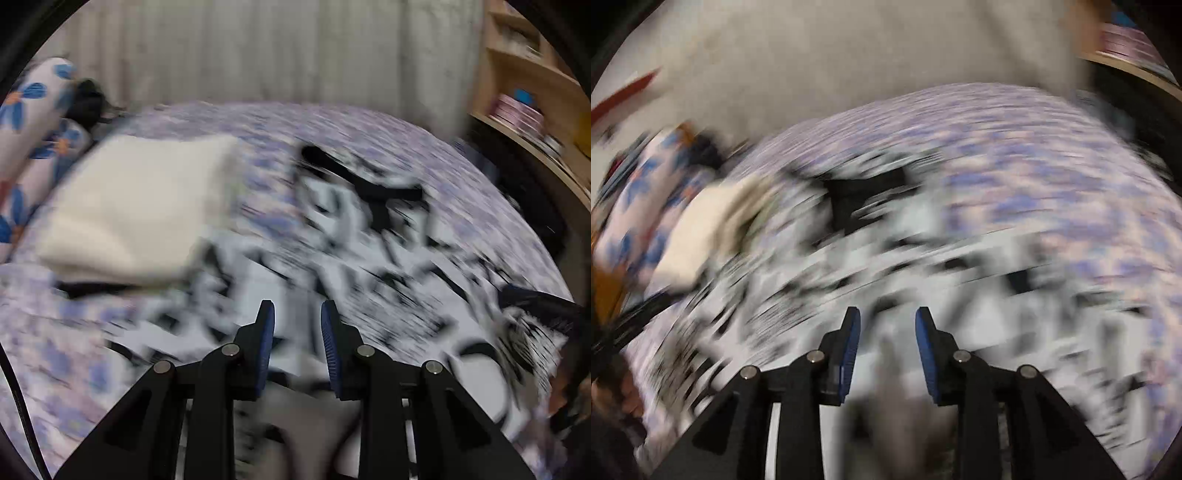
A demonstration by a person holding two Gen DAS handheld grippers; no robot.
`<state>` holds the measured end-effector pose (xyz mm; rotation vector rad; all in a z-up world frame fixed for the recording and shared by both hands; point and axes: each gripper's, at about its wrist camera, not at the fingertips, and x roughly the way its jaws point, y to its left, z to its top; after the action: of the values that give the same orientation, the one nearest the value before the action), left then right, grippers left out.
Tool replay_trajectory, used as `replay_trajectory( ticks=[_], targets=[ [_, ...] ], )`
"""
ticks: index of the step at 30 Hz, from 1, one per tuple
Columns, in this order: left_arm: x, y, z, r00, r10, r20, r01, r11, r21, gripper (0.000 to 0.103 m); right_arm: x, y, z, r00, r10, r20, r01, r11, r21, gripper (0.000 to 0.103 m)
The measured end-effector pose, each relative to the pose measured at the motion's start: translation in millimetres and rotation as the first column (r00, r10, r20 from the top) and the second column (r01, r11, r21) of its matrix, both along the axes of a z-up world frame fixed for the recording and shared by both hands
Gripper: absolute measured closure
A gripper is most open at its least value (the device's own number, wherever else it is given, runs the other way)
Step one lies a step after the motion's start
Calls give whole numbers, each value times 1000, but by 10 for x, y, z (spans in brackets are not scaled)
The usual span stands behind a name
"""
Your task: Fold large clothes
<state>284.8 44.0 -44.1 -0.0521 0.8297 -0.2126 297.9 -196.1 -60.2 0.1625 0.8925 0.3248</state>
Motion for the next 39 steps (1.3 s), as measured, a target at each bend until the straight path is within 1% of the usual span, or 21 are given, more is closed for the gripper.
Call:
replay_trajectory(
  ticks=[2,4,6,8,9,10,11,12,13,14,16,17,19,21,24,27,29,31,34,37,39],
  targets=[
    [-15,-217,-143,997,-63,-35,62,998,-19,79,-30,314,-82,996,87,-12,-86,996,9,72],
    [42,-355,-319,995,-70,-66,70,998,-3,79,31,565,-203,991,131,-14,-132,990,-50,72],
    [187,-412,-532,992,-42,-117,45,999,20,79,167,593,-348,993,115,-38,-119,988,-94,73],
    [351,-339,-686,989,16,-146,-7,998,63,79,307,456,-454,998,54,-45,-60,986,-154,75],
    [447,-251,-748,987,59,-149,-45,995,92,82,382,298,-487,999,-1,-36,-6,981,-193,76],
    [515,-158,-758,985,83,-150,-69,993,95,86,457,71,-498,999,-43,-28,37,981,-190,87],
    [581,-30,-752,983,104,-154,-93,993,74,87,497,-71,-506,998,-63,-31,57,983,-174,103],
    [613,63,-739,981,118,-154,-110,992,62,93,545,-333,-494,994,-105,-30,100,984,-146,103],
    [648,185,-724,978,141,-156,-134,989,56,99,558,-517,-464,988,-152,-8,148,975,-168,103],
    [667,289,-717,976,144,-163,-139,990,40,100,563,-674,-445,981,-196,8,194,961,-195,103],
    [672,420,-726,975,152,-161,-148,988,35,100,599,-1036,-446,941,-334,43,331,891,-312,103],
    [668,467,-739,975,153,-163,-149,988,36,100,606,-1231,-477,928,-372,35,364,878,-310,103],
    [665,516,-768,974,149,-170,-148,989,18,100,590,-1588,-543,909,-415,-33,400,893,-207,103],
    [679,525,-780,973,153,-172,-152,988,17,100,561,-1699,-522,904,-424,-60,412,900,-143,103],
    [658,500,-750,968,174,-180,-171,985,33,100,479,-1554,-366,904,-425,-37,411,891,-191,100],
    [499,442,-605,966,180,-184,-178,984,28,93,297,-1278,-205,932,-359,-44,350,928,-129,99],
    [324,303,-486,976,149,-159,-149,989,18,90,177,-1065,-114,951,-308,-33,303,948,-99,98],
    [117,126,-369,985,107,-134,-107,994,6,88,25,-718,-41,972,-234,-32,231,970,-70,81],
    [-167,-120,-290,992,62,-113,-68,996,-49,88,-181,-173,10,991,-129,-18,129,991,-22,65],
    [-397,-261,-347,992,69,-107,-77,994,-79,88,-308,210,-43,998,-61,-11,61,998,-14,64],
    [-501,-312,-492,987,71,-144,-84,993,-86,88,-376,377,-149,999,-42,-16,41,998,-50,64]
  ],
)
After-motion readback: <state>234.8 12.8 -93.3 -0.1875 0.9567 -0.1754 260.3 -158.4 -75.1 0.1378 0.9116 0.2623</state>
